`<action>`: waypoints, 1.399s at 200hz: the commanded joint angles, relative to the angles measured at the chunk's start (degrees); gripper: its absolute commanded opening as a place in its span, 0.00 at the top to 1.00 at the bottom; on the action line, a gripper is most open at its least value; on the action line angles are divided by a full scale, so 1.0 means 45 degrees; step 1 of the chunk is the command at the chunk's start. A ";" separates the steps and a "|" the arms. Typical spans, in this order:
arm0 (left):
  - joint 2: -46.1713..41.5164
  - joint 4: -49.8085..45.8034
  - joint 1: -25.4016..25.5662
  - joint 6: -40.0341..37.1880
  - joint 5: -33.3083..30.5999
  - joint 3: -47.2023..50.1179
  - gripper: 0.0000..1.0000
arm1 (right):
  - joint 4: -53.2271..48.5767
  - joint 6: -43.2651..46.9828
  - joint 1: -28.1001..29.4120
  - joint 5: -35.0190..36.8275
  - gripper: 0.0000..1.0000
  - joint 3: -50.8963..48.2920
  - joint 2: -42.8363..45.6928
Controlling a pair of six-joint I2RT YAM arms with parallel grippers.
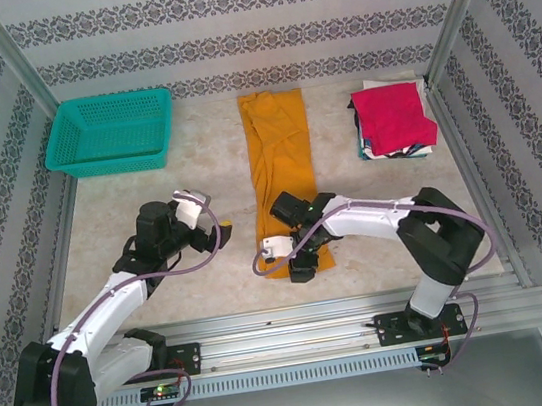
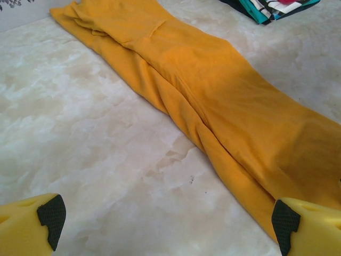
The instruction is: Fold and stack the t-shirts
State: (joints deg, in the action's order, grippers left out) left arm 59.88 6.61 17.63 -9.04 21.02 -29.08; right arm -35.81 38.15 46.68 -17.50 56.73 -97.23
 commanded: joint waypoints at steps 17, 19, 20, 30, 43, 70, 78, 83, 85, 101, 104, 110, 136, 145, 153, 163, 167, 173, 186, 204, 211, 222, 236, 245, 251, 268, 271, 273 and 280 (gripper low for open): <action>-0.0102 0.0263 -0.0162 -0.0216 0.0040 0.0275 0.00 | 0.0115 0.0379 0.0175 0.1605 0.44 0.0345 -0.0790; -0.0117 0.0253 -0.0156 -0.0213 0.0038 0.0287 0.00 | 0.0124 0.0387 0.0175 0.1672 0.44 0.0348 -0.0833; -0.0120 0.0261 -0.0152 -0.0215 0.0037 0.0289 0.00 | 0.0135 0.0388 0.0175 0.1706 0.44 0.0345 -0.0853; -0.0122 0.0267 -0.0148 -0.0200 -0.0001 0.0325 0.00 | 0.0164 0.0384 0.0189 0.2110 0.45 0.0391 -0.1068; -0.0126 0.0337 -0.0148 -0.0172 -0.0043 0.0366 0.00 | 0.0110 0.0430 0.0261 0.2699 0.50 0.0477 -0.1376; -0.0152 0.0367 -0.0149 -0.0141 -0.0094 0.0393 0.00 | 0.0074 0.0448 0.0417 0.3470 0.73 0.0488 -0.1806; -0.0149 0.0375 -0.0149 -0.0139 -0.0119 0.0398 0.00 | 0.0058 0.0453 0.0438 0.3478 0.87 0.0465 -0.1823; -0.0151 0.0375 -0.0151 -0.0135 -0.0129 0.0388 0.00 | 0.0020 0.0448 0.0477 0.3468 0.99 0.0464 -0.1797; -0.0149 0.0369 -0.0149 -0.0139 -0.0132 0.0398 0.00 | 0.0012 0.0448 0.0484 0.3461 1.00 0.0446 -0.1778; -0.0159 0.0397 -0.0149 -0.0140 -0.0152 0.0408 0.00 | -0.0163 0.0373 0.0541 0.3111 1.00 0.0421 -0.1500; -0.0144 0.0390 -0.0160 -0.0140 -0.0145 0.0408 0.00 | -0.0205 0.0361 0.0544 0.3015 1.00 0.0421 -0.1436; -0.0159 0.0389 -0.0152 -0.0149 -0.0136 0.0408 0.00 | -0.0306 0.0333 0.0546 0.2710 1.00 0.0408 -0.1246; -0.0156 0.0373 -0.0160 -0.0235 -0.0077 0.0399 0.00 | -0.1113 0.0025 0.0326 0.1403 1.00 0.0427 0.0111; -0.0140 0.0410 -0.0149 -0.0303 0.0071 0.0407 0.00 | -0.1476 -0.0037 0.0202 0.0980 1.00 0.0527 0.0630; -0.0105 0.0495 -0.0148 -0.0368 0.0291 0.0393 0.00 | -0.1750 -0.0037 0.0146 0.0775 1.00 0.0625 0.1048; 0.0107 0.0470 -0.0146 -0.0819 0.1067 0.0302 0.00 | -0.2106 0.0025 0.0082 0.0688 1.00 0.0804 0.1424; 0.0235 0.0474 -0.0137 -0.1208 0.1492 0.0256 0.00 | -0.2225 0.0051 0.0063 0.0718 1.00 0.0912 0.1516; 0.0471 0.0538 -0.0072 -0.1713 0.1876 0.0214 0.00 | -0.2380 0.0118 -0.0012 0.0771 1.00 0.1097 0.1595; 0.0918 0.0537 0.0095 -0.2152 0.1931 -0.0013 0.00 | -0.2510 0.0381 -0.0272 0.0887 1.00 0.1490 0.1570; 0.1393 0.0621 0.0159 -0.2643 0.1942 -0.0202 0.00 | -0.2392 0.0938 -0.0774 0.1675 1.00 0.2161 0.1151; 0.1502 0.0636 0.0168 -0.2766 0.2019 -0.0286 0.00 | -0.2413 0.1241 -0.0943 0.2010 1.00 0.2519 0.0918; 0.1614 0.0806 0.0184 -0.2826 0.2120 -0.0295 0.00 | -0.2393 0.1653 -0.1259 0.2415 1.00 0.3150 0.0456; 0.1694 0.1077 0.0172 -0.2833 0.2132 -0.0222 0.00 | -0.2406 0.2131 -0.1636 0.2757 1.00 0.4059 -0.0177; 0.1674 0.1070 0.0183 -0.2844 0.2101 -0.0212 0.00 | -0.2447 0.2407 -0.1853 0.2962 1.00 0.4776 -0.0631; 0.1646 0.1070 0.0179 -0.2863 0.2082 -0.0197 0.00 | -0.2480 0.2602 -0.1987 0.3115 1.00 0.5199 -0.0937; 0.1485 0.1145 0.0174 -0.2860 0.2000 -0.0064 0.00 | -0.2471 0.3095 -0.2334 0.3341 1.00 0.6371 -0.1740; 0.1455 0.1148 0.0183 -0.2875 0.1991 -0.0052 0.00 | -0.2486 0.3161 -0.2397 0.3327 1.00 0.6594 -0.1878; 0.1444 0.1158 0.0184 -0.2884 0.1990 -0.0015 0.00 | -0.2499 0.3201 -0.2431 0.3323 1.00 0.6725 -0.1965; 0.1366 0.1148 0.0184 -0.2889 0.1974 0.0022 0.00 | -0.2571 0.3389 -0.2532 0.3339 1.00 0.7188 -0.2248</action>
State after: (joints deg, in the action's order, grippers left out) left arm 67.42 9.26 18.00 -19.81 28.53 -28.42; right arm -46.11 48.34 36.77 -4.82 82.70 -103.72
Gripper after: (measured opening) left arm 0.999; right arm 0.043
